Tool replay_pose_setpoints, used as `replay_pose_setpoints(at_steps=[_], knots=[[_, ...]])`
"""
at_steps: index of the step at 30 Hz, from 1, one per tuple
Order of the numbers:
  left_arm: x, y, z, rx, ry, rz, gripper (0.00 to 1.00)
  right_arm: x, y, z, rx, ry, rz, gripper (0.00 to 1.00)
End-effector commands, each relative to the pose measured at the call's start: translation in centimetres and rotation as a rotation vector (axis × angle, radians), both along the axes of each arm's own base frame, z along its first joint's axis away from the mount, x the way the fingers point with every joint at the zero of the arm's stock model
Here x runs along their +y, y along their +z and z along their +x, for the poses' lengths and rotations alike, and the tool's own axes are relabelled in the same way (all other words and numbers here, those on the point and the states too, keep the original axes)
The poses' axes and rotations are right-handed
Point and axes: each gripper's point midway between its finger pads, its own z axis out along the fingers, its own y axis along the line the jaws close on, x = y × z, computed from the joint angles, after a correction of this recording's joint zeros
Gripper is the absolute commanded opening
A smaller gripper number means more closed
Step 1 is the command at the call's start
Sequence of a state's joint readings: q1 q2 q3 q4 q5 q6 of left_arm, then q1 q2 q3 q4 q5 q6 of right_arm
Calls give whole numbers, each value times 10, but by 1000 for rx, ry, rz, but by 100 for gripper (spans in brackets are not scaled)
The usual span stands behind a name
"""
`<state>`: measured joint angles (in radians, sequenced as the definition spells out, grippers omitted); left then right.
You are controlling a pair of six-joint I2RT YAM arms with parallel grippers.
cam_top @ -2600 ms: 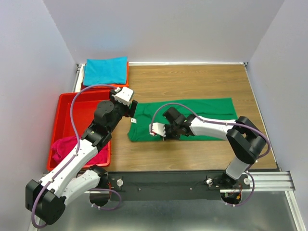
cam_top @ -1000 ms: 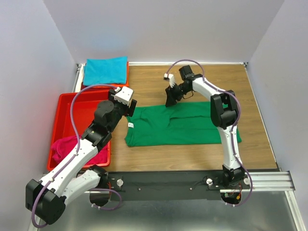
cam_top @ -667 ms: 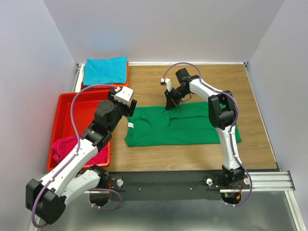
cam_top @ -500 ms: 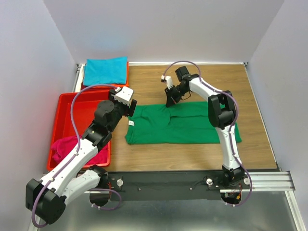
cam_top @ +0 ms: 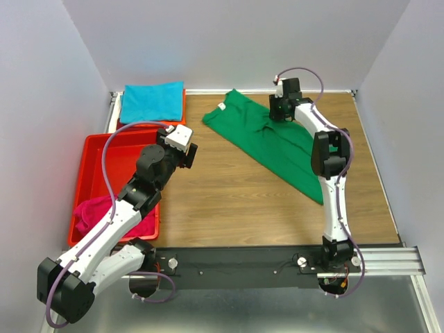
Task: Fold and stack the t-shirts
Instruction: Fold the tshirt
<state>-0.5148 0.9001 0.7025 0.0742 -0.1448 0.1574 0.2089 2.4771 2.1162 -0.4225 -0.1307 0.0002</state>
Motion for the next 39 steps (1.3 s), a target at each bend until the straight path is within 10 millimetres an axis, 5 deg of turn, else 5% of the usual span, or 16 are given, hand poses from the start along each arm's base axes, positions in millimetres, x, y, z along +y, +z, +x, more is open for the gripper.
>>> replay_pose_setpoints(at_steps=[1, 4, 5, 6, 8, 9, 10, 12, 15, 16, 20, 21, 27, 39], knots=[[1, 4, 1, -20, 9, -9, 78, -29, 16, 12, -74, -81, -94, 54], [-1, 6, 0, -24, -2, -16, 78, -47, 78, -3, -166, -21, -166, 63], [-2, 5, -1, -21, -8, -15, 78, -46, 61, -12, -125, -4, -161, 67], [-3, 7, -1, -24, -11, -19, 78, -46, 97, -21, -192, 71, -193, 75], [-3, 8, -1, -22, -17, -21, 78, -28, 117, -52, -219, 238, -155, 87], [-4, 8, -2, -19, -22, -23, 78, -28, 125, -87, -237, 353, -189, 99], [-4, 11, -3, -25, -21, -28, 78, -17, 128, -108, -249, 444, -162, 100], [-4, 15, -5, -32, -27, -38, 78, -15, 120, -158, -244, 557, -215, 100], [-4, 20, -8, -45, -39, -50, 78, -16, 100, -200, -211, 614, -272, 100], [-4, 21, -8, -50, -36, -56, 78, -21, 79, -220, -148, 613, -269, 100], [-4, 27, -13, -62, -47, -81, 82, -25, 70, -273, -102, 686, -267, 100], [-4, 27, -13, -64, -47, -84, 83, -31, 50, -300, -68, 713, -378, 98], [-6, 25, -12, -50, -53, -73, 83, -48, 19, -314, 3, 676, -551, 88], [-6, 25, -13, -51, -55, -71, 83, -56, -8, -300, 85, 583, -705, 65]])
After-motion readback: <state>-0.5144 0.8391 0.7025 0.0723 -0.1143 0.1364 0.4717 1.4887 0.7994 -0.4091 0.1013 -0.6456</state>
